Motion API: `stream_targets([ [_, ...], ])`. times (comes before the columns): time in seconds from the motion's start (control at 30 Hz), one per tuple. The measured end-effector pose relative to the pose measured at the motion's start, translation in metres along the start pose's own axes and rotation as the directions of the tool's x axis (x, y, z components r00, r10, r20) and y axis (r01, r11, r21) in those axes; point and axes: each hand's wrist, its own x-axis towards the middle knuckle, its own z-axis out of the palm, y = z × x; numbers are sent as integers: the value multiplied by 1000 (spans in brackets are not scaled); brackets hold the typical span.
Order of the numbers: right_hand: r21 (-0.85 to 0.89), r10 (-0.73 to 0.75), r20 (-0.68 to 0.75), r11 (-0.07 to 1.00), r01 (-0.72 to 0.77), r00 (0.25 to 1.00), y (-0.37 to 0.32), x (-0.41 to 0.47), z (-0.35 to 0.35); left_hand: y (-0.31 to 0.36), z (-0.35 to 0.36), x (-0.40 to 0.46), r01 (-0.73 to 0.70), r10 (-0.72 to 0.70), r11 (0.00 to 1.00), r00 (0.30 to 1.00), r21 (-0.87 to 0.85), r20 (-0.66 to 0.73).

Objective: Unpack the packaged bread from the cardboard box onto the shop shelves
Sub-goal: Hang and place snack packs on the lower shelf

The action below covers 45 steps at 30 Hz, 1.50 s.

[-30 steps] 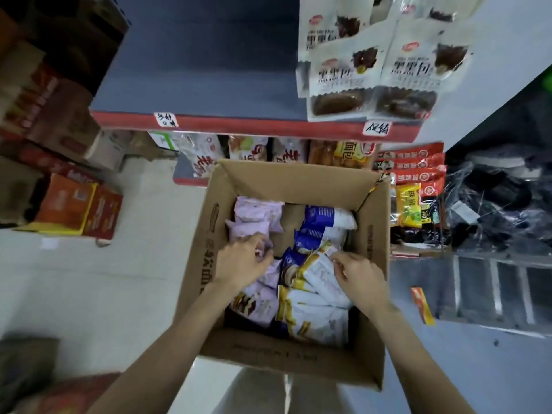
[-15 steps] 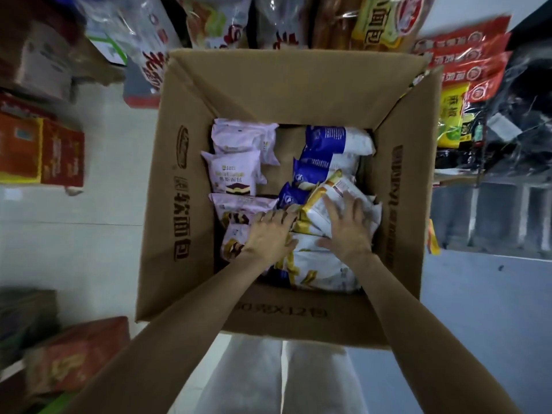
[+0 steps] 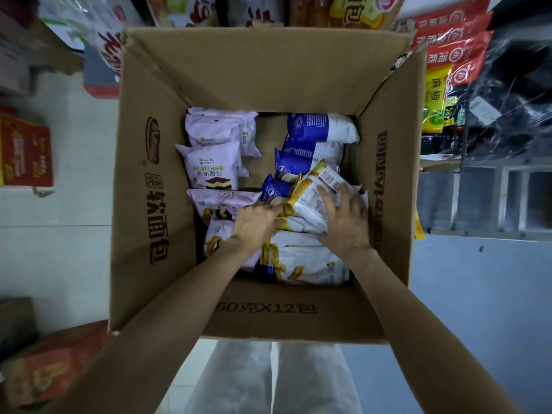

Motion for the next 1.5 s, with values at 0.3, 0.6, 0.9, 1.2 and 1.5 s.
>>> stream_targets([
  [0.3,324,48,-356,943,75,933,0,3,-39,-26,4,-21,77,-80,997,982,-24,-171],
  [0.6,266,54,-257,964,17,965,10,-5,-31,21,18,0,-201,210,976,971,87,-117],
  [0.9,40,142,-188,990,-137,972,11,-13,-39,57,8,13,-146,140,988,985,-54,-98],
  [1.2,49,41,-677,999,-10,735,11,-55,-92,9,-71,-53,-27,-128,933,906,-358,-403],
  [1.5,322,-1,-755,871,371,656,11,-88,-204,9,-207,-88,127,-488,824,654,-552,-579],
])
